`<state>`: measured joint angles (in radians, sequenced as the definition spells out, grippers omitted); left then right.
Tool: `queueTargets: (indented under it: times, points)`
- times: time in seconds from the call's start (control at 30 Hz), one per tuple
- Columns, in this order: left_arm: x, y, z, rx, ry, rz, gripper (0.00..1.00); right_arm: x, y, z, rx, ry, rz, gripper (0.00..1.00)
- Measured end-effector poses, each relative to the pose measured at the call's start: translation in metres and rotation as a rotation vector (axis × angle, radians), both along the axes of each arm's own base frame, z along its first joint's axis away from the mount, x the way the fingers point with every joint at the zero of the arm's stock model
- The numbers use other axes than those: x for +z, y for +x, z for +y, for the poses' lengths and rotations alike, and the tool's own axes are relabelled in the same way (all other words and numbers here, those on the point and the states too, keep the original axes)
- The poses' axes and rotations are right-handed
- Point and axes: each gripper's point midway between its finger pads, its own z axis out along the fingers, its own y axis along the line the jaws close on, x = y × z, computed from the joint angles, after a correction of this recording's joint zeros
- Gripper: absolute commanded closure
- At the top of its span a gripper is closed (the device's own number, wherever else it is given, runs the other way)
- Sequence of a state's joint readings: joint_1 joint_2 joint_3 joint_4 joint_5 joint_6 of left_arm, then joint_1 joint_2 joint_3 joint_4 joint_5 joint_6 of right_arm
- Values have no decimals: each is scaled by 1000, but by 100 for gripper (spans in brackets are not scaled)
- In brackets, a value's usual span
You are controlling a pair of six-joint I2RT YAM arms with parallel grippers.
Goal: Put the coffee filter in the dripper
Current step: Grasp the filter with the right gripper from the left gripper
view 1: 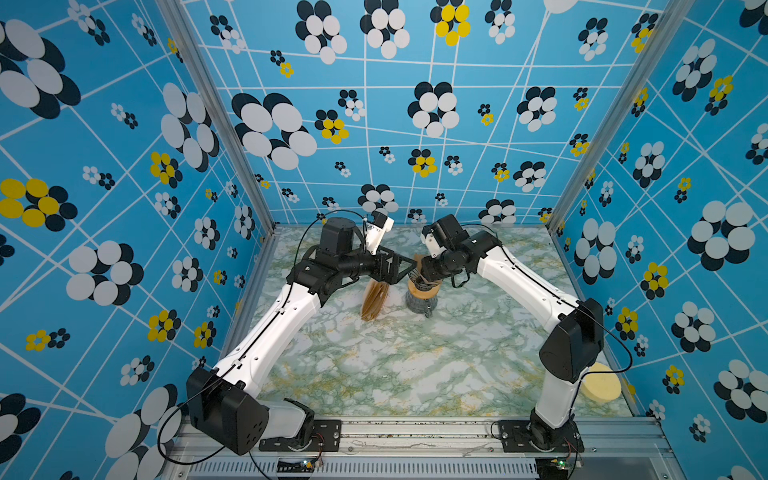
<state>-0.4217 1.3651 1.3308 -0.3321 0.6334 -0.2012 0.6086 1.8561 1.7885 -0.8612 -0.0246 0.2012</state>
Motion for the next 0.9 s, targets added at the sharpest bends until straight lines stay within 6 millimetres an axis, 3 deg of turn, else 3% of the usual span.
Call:
queueTargets:
  times: [0.37,0.57,0.9]
  points:
    - [-2,2,1,12,19,-13,1,24,1,1,11,27,-51,81]
    - [-2,2,1,16,24,-18,1,29,2,7,20,30,-60,82]
    - [-3,3,1,16,31,-27,1,4,6,11,32,-20,-25,78]
